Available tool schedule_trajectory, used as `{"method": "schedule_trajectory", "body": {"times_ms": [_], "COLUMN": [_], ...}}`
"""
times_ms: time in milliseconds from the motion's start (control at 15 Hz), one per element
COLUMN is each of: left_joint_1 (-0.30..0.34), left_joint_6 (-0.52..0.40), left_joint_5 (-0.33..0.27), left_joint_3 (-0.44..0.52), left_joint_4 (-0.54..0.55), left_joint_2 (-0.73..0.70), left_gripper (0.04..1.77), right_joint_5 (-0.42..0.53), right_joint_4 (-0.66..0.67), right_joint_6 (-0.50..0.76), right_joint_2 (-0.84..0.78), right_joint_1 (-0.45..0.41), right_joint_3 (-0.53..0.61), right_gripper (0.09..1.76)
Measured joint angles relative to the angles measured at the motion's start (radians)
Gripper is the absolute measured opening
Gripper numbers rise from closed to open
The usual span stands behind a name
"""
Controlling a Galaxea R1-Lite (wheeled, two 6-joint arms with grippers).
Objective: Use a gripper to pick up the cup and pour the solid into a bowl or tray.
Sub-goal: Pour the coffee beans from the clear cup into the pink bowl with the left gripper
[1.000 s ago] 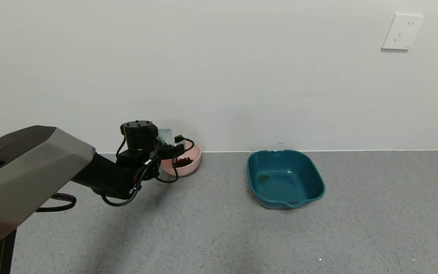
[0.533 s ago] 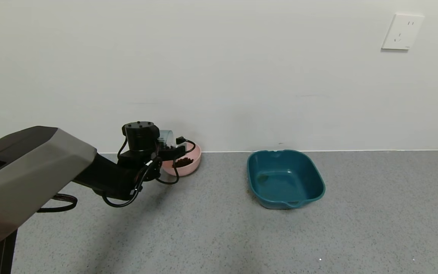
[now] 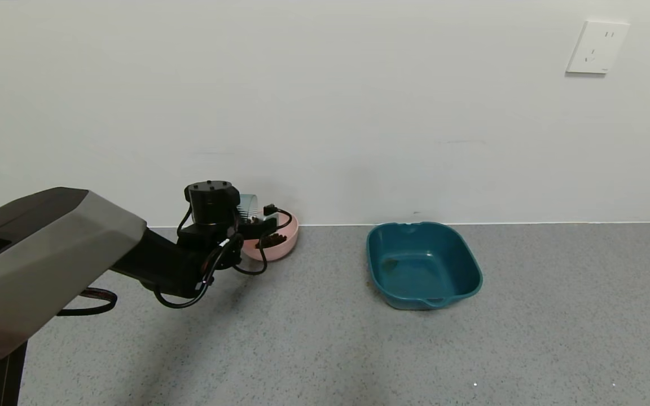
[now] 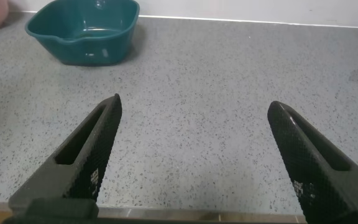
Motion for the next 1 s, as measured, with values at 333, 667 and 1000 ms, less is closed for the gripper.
{"method": "schedule_trajectory", "body": {"times_ms": [333, 667, 1000], "left_joint_1": [-0.003, -0.008, -0.008], "left_joint_6": [0.005, 0.02, 0.032], "left_joint_5": [0.004, 0.006, 0.028], "left_joint_3": [0.001, 0.0, -0.003], "left_joint_4": [0.0, 0.0, 0.0], "left_joint_2": [0.0, 0.0, -0.004], "left_gripper": [1.32, 1.32, 1.32], "right_joint_5": [0.0, 0.0, 0.0], "right_joint_4": [0.0, 0.0, 0.0], "right_joint_6": [0.0, 0.0, 0.0], "right_joint_2": [0.0, 0.0, 0.0], "right_joint_1": [0.0, 0.0, 0.001], "right_joint_3": [0.0, 0.0, 0.0], "right_gripper": [1.71, 1.71, 1.71]}}
